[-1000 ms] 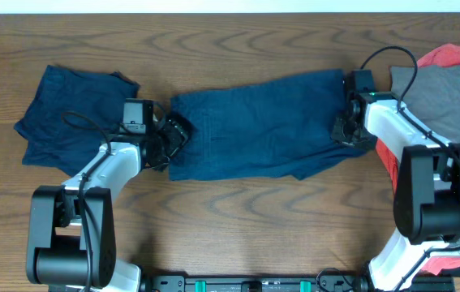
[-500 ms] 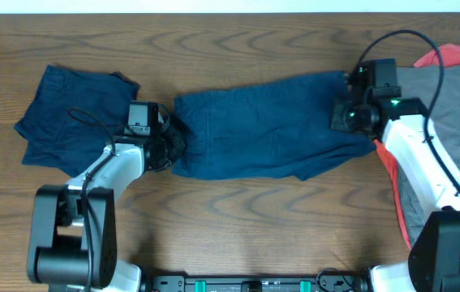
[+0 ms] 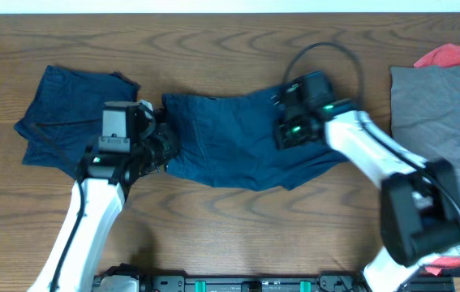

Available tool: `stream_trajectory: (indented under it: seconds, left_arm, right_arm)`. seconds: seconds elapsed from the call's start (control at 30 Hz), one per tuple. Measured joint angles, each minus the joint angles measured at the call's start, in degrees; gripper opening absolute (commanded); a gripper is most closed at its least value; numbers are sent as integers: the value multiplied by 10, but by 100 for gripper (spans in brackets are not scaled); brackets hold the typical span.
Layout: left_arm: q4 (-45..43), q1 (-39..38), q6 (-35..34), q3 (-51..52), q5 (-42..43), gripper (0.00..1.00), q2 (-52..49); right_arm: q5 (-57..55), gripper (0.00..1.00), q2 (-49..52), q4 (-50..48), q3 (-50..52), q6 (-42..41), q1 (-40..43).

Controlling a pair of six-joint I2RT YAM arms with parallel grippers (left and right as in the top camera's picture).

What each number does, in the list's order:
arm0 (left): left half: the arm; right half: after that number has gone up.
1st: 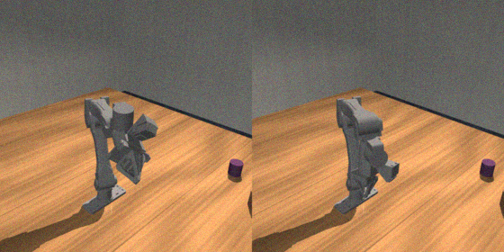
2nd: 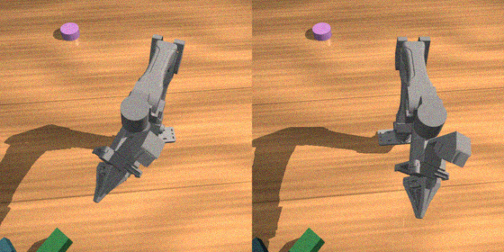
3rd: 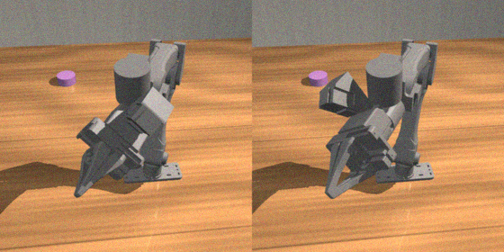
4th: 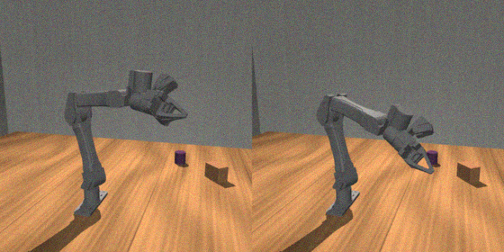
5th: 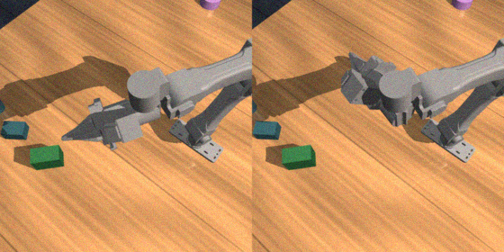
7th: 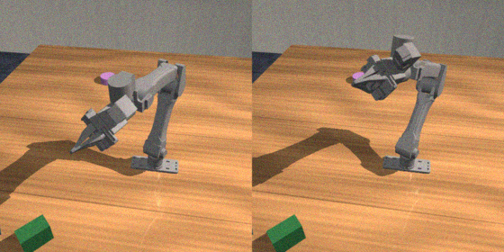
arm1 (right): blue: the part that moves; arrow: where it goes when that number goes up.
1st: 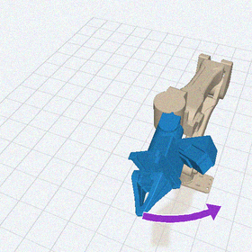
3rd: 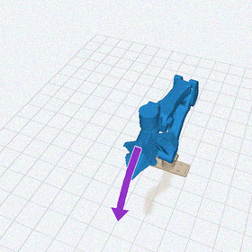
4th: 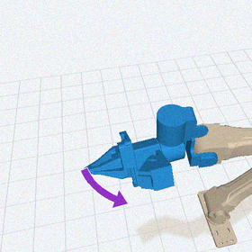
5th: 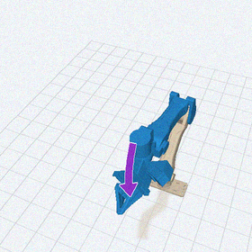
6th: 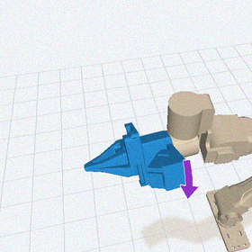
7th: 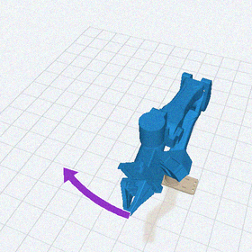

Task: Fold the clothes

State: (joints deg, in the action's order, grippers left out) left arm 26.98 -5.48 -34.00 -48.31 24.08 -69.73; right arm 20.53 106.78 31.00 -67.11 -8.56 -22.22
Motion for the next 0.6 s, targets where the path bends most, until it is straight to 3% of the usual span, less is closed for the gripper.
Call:
stream_trajectory:
  seconds: [0.27, 0.37, 0.5, 0.6]
  left_arm:
    - [0, 0, 0, -31, 7, 6, 55]
    - [0, 0, -1, -52, 19, 6, 56]
    - [3, 0, -1, -60, 27, 6, 56]
    - [11, 0, -1, -61, 28, 6, 56]
  right_arm:
    - [82, 2, 92, -124, -3, -26, -142]
    - [79, 6, 100, -159, -4, -41, -193]
    - [56, 15, 100, -144, -16, -63, -223]
    - [38, 17, 92, -92, -26, -72, -210]
